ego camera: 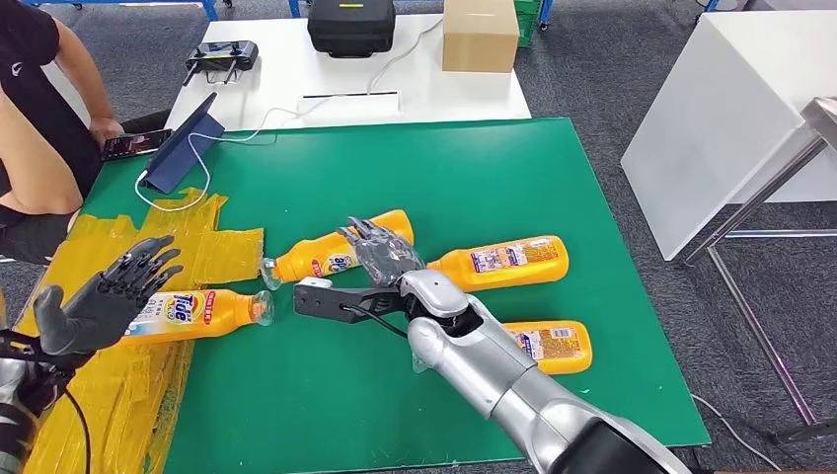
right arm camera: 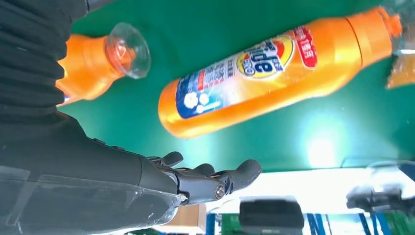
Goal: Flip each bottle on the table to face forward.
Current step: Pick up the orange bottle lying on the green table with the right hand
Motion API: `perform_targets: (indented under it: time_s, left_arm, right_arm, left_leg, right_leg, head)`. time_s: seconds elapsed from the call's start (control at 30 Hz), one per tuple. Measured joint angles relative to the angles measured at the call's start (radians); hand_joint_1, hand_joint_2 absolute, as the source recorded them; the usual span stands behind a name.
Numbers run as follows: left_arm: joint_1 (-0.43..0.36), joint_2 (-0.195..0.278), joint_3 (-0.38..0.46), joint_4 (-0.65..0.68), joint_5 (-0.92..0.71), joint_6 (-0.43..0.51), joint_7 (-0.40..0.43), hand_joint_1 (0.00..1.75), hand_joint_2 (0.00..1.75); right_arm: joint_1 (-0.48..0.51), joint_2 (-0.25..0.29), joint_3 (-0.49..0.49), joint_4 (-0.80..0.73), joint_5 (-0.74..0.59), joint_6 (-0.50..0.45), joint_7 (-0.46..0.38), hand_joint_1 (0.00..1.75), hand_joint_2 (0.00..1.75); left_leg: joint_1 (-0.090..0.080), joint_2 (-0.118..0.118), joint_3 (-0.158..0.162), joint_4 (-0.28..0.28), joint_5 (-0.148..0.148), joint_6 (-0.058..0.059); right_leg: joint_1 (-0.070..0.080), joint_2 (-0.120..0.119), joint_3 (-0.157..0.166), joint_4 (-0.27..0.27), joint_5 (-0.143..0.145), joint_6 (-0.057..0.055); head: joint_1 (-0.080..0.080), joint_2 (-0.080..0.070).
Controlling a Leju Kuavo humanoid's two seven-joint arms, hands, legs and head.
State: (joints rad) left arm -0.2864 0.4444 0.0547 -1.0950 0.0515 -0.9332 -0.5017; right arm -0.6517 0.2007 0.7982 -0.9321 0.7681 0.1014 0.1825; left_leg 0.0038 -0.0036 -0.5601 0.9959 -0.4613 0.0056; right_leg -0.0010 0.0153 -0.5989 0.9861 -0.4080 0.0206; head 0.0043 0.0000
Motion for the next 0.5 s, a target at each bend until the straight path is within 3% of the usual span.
perform_targets:
  time_s: [0.13, 0.27, 0.4, 0.5]
  left_arm:
    - [0.032, 0.0, 0.032, -0.023, 0.002, -0.004, 0.007, 0.0, 0.0]
    - [0.103, -0.001, 0.073, -0.067, 0.016, 0.011, 0.013, 0.0, 0.0]
    - [0.237, -0.021, 0.158, -0.147, 0.042, 0.022, 0.016, 0.0, 0.0]
    - [0.318, -0.069, 0.231, -0.21, 0.05, 0.034, 0.042, 0.0, 0.0]
  right_arm:
    - [0.02, -0.016, -0.008, -0.065, 0.014, -0.003, -0.002, 0.0, 1.75]
    - [0.091, -0.043, -0.024, -0.215, 0.059, -0.079, -0.06, 0.0, 1.75]
    - [0.218, -0.124, -0.03, -0.531, 0.02, -0.01, -0.077, 0.0, 1.75]
    - [0.316, -0.214, -0.033, -0.703, -0.02, 0.011, -0.098, 0.0, 1.75]
  left_leg:
    - [0.0, -0.002, -0.001, 0.0, 0.0, 0.0]
    - [0.0, 0.0, 0.0, 0.0, -0.001, -0.001]
    - [0.0, 0.0, -0.001, 0.0, -0.003, -0.003]
    - [0.0, -0.002, -0.001, 0.0, -0.005, -0.001]
  right_leg:
    - [0.0, -0.002, 0.0, 0.0, 0.0, 0.0]
    - [0.0, 0.0, 0.0, 0.0, 0.0, 0.0]
    - [0.0, 0.001, -0.001, -0.001, -0.002, -0.002]
    - [0.0, 0.0, 0.0, -0.003, -0.004, -0.001]
  head:
    - [0.0, 0.0]
    - [0.0, 0.0]
    - [0.0, 0.0]
    - [0.0, 0.0]
